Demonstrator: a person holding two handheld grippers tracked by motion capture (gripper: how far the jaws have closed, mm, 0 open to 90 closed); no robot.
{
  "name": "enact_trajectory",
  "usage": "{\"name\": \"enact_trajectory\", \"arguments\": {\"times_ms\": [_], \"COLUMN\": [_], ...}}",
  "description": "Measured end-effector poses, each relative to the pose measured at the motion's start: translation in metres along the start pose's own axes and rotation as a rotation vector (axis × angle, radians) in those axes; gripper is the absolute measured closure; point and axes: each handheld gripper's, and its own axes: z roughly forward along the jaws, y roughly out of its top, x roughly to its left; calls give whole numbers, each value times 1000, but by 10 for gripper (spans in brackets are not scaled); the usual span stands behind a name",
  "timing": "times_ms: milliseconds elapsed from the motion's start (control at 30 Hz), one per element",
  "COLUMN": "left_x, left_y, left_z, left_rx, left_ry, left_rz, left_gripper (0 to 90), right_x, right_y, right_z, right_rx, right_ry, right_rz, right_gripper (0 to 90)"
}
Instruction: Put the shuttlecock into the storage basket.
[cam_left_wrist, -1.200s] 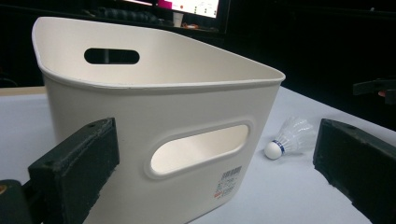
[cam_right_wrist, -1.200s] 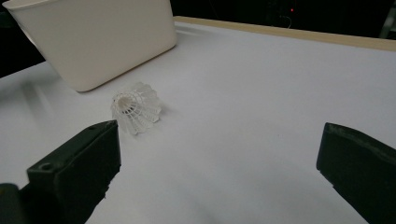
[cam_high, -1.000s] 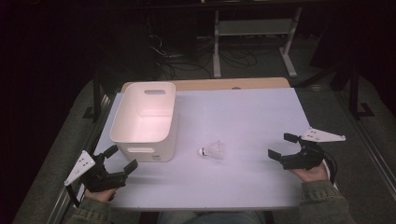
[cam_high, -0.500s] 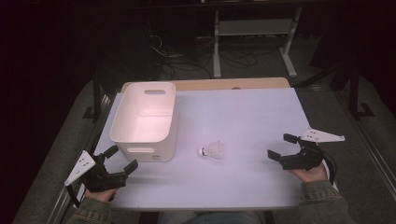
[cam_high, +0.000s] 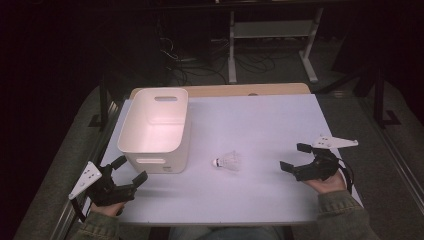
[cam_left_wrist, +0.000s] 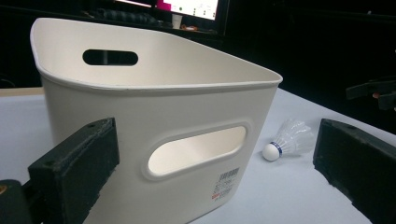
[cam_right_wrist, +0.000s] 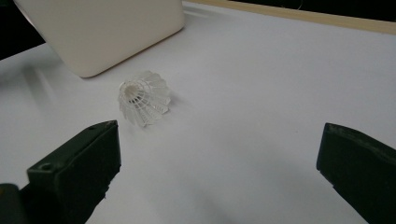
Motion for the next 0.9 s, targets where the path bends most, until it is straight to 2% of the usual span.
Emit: {"name": "enact_trajectory", "arguments": {"times_ms": [533,900], "left_x": [-1,-2], "left_y": [0,0], "left_z": [0,0], "left_rx": [6,2], "left_ry": [6,3], "left_rz": [0,-5], "left_gripper": [0,0], "right_x": [15,24], "right_y": [19,26], "right_z": [25,37], "right_rx": [68,98], "right_ry": [55,88], "right_rz": [-50,-77], "right_gripper": [0,0]}}
